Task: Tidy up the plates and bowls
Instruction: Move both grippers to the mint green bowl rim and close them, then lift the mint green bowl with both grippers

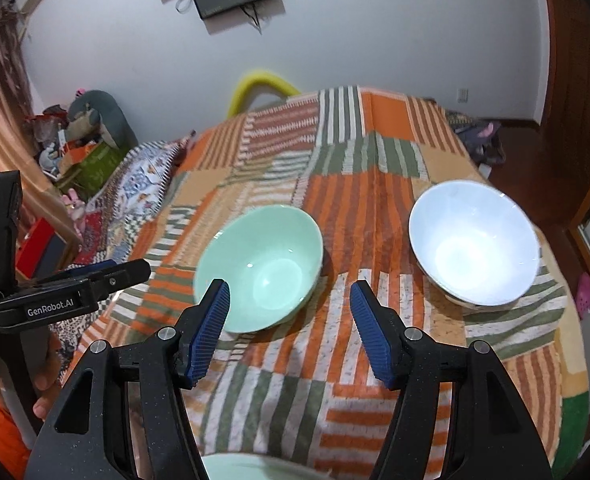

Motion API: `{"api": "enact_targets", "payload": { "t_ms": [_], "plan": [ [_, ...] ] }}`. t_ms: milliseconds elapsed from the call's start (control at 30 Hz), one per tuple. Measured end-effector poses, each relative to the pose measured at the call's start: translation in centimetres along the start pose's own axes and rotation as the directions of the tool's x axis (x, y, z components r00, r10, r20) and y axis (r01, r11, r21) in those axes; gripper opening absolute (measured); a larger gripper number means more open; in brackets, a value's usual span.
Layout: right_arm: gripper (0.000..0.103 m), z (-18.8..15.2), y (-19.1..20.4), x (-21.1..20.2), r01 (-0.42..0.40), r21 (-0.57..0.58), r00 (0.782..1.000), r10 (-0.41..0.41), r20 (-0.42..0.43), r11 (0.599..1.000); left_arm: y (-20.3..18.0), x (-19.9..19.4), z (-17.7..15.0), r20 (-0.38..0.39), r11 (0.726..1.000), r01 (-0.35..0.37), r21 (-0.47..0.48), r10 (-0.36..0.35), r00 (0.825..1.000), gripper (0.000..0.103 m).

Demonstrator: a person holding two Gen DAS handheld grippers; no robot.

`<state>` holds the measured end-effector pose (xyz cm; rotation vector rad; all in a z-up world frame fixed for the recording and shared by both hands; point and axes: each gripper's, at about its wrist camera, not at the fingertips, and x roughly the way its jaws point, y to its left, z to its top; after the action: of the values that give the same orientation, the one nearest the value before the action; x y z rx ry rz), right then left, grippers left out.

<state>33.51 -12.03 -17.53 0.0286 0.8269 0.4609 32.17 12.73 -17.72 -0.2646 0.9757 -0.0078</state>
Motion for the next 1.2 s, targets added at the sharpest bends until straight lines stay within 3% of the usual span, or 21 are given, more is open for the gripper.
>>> {"api": "enact_targets", "payload": {
  "t_ms": [300, 533, 667, 767, 1200],
  "plan": [
    [0.058, 0.6, -1.0, 4.3, 0.013, 0.021, 0.996, -0.012, -0.085, 1.0, 0.9, 5.3, 1.2, -0.1, 1.0, 0.02, -0.006, -0.02, 0.995, 0.049],
    [0.04, 0.4, -1.1, 6.6, -0.009, 0.029, 0.988, 0.014, -0.154, 1.0, 0.8, 7.6, 1.5, -0.138, 0.999, 0.031, 0.008, -0.029, 0.99, 0.037],
    [0.026, 0.2, -1.2, 7.7, -0.027, 0.035, 0.98, 0.033, -0.195, 0.999, 0.5, 8.4, 1.5, -0.149, 0.999, 0.047, 0.025, -0.042, 0.988, 0.022],
    [0.022, 0.2, -1.1, 8.0, -0.038, 0.034, 0.977, 0.044, -0.207, 0.999, 0.3, 8.9, 1.5, -0.161, 0.997, 0.068, 0.03, -0.062, 0.985, 0.01],
    [0.021, 0.2, -0.8, 7.3, -0.022, 0.025, 0.98, 0.026, -0.199, 0.999, -1.2, 7.4, 0.9, -0.123, 0.993, 0.041, 0.111, -0.028, 0.992, 0.01]
  ]
}}
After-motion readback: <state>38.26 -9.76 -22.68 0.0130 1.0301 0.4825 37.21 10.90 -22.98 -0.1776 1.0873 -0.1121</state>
